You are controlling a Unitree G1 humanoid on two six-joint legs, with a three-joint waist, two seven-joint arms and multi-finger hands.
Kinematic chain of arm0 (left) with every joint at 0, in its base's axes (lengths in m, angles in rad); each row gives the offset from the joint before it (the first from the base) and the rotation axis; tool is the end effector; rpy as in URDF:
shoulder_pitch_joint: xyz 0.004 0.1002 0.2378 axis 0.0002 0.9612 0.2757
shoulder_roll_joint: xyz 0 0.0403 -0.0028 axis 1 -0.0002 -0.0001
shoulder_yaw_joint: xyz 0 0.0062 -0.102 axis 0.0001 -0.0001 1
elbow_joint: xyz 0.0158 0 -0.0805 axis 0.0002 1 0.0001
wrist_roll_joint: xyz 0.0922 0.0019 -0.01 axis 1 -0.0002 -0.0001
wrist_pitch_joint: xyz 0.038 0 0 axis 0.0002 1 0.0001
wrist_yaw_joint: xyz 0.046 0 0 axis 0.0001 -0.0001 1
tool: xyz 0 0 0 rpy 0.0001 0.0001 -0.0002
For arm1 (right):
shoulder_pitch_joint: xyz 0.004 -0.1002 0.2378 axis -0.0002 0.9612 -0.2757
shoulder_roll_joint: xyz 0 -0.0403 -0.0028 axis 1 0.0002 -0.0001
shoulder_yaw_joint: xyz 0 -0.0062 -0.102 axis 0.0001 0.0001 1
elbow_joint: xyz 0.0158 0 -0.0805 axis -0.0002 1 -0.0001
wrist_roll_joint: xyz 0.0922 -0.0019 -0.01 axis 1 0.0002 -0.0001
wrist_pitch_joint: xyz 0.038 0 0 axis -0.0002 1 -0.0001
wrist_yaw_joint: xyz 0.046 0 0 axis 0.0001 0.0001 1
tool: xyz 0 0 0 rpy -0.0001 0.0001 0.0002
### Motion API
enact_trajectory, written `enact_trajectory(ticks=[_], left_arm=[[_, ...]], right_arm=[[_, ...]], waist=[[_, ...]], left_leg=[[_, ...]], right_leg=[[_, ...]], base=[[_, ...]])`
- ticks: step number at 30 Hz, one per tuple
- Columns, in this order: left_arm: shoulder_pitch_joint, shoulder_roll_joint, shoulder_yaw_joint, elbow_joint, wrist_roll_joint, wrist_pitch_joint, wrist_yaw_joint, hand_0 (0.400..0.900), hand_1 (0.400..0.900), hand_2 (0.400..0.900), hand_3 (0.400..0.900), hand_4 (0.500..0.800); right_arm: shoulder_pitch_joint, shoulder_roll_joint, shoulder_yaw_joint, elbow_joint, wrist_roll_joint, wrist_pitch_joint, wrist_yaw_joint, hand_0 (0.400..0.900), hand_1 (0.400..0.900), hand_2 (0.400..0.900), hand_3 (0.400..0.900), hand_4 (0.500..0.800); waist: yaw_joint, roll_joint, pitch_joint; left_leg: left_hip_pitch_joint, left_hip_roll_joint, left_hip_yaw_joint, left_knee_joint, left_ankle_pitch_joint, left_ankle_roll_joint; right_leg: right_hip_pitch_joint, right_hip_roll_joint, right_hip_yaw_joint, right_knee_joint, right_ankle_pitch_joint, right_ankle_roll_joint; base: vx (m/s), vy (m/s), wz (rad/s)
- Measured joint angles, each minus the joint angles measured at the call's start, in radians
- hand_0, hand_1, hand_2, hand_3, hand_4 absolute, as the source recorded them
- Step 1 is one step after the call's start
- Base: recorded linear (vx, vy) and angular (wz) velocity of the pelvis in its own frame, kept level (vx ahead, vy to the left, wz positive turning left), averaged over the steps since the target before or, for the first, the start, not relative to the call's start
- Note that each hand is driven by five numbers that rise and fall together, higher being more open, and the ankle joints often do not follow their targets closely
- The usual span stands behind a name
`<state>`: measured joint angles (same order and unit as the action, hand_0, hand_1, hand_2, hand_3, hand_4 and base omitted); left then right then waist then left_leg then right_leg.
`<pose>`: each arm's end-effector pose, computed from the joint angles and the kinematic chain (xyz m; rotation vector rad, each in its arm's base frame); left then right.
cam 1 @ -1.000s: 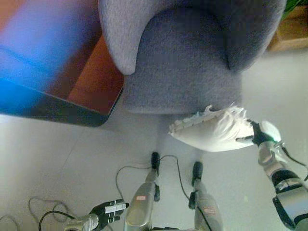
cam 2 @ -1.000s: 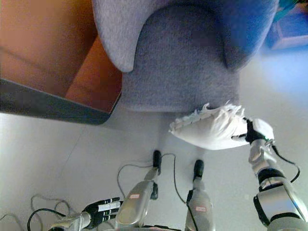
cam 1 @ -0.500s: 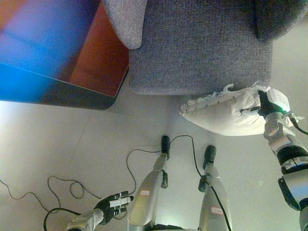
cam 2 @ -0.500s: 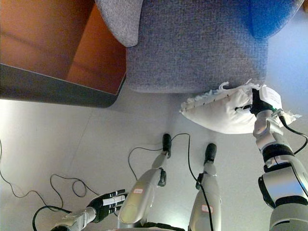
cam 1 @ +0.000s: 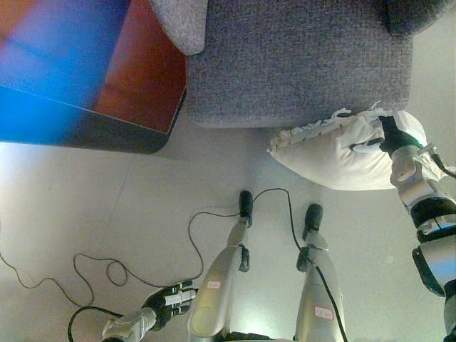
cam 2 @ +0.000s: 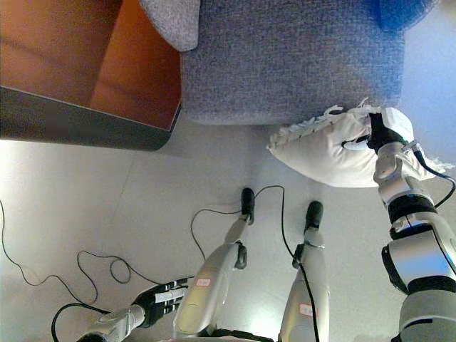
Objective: Pick up the pillow and put it on the sofa.
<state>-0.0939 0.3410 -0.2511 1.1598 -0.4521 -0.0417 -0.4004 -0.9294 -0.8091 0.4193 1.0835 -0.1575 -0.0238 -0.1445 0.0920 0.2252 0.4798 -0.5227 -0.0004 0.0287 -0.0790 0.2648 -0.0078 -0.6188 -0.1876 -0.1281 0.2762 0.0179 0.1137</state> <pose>0.1143 0.2442 -0.0874 -0.1475 1.0059 -0.1500 0.3134 -0.3139 0.1669 -1.0793 0.1551 -0.3625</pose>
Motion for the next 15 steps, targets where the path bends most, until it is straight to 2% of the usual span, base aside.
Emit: enact_trajectory(ticks=[4,11,15], left_arm=[[0.0,-0.005,0.0,-0.001,0.0,-0.006,0.001,0.9,0.9,0.9,0.9,0.8],[0.0,-0.015,0.0,-0.001,0.0,-0.019,0.001,0.9,0.9,0.9,0.9,0.8],[0.0,-0.016,0.0,-0.001,0.0,-0.016,0.002,0.9,0.9,0.9,0.9,0.8]], right_arm=[[-0.005,-0.012,0.012,-0.009,0.008,0.0,0.039,0.4,0.4,0.4,0.4,0.5],[-0.003,-0.012,0.02,-0.007,0.008,-0.003,0.063,0.4,0.4,0.4,0.4,0.5],[0.0,-0.011,0.026,-0.005,0.008,-0.004,0.083,0.4,0.4,0.4,0.4,0.5]], waist=[[0.011,0.0,0.0],[0.045,0.0,0.0],[0.047,-0.001,0.0]], left_leg=[[-0.011,0.005,0.0,0.0,0.006,-0.007],[-0.008,0.009,0.0,0.0,0.013,-0.002],[0.004,0.004,-0.001,0.0,0.015,0.0]], right_leg=[[-0.025,0.005,0.006,0.023,-0.006,-0.007],[-0.028,0.007,0.005,0.035,-0.009,-0.014],[-0.018,0.003,0.005,0.04,-0.01,-0.015]], base=[[-0.01,-0.027,-0.05],[0.0,-0.008,-0.05],[0.0,-0.004,-0.04]])
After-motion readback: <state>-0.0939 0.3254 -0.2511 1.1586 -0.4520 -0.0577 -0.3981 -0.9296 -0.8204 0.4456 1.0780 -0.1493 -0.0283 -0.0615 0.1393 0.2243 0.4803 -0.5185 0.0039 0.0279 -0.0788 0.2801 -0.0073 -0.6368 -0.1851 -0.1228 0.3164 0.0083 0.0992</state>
